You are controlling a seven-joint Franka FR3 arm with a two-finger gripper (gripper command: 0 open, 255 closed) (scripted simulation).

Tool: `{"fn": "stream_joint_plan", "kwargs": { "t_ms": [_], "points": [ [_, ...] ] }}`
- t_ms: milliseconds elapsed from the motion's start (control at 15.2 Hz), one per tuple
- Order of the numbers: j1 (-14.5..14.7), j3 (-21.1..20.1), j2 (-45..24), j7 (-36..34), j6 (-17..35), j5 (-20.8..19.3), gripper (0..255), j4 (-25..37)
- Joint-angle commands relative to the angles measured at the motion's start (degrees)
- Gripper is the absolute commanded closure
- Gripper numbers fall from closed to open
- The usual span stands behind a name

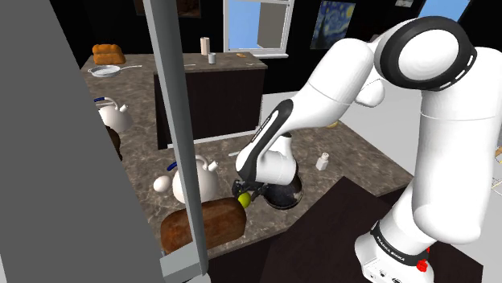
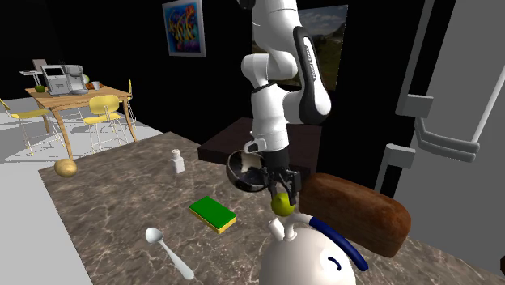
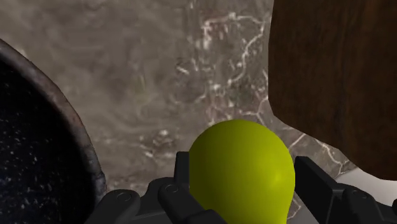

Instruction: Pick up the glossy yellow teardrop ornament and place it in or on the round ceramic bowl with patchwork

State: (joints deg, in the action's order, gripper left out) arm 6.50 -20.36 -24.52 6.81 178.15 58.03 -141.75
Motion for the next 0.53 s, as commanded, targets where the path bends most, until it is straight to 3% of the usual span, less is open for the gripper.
{"fn": "stream_joint_plan", "kwargs": {
  "t_ms": [0,462],
  "points": [
    [-0.1,0.0,0.0,0.0,-0.2,0.1,255,-0.5],
    [5.4,6.2,7.8,-8.3,-5.6,-6.6,255,-3.6]
  ]
}}
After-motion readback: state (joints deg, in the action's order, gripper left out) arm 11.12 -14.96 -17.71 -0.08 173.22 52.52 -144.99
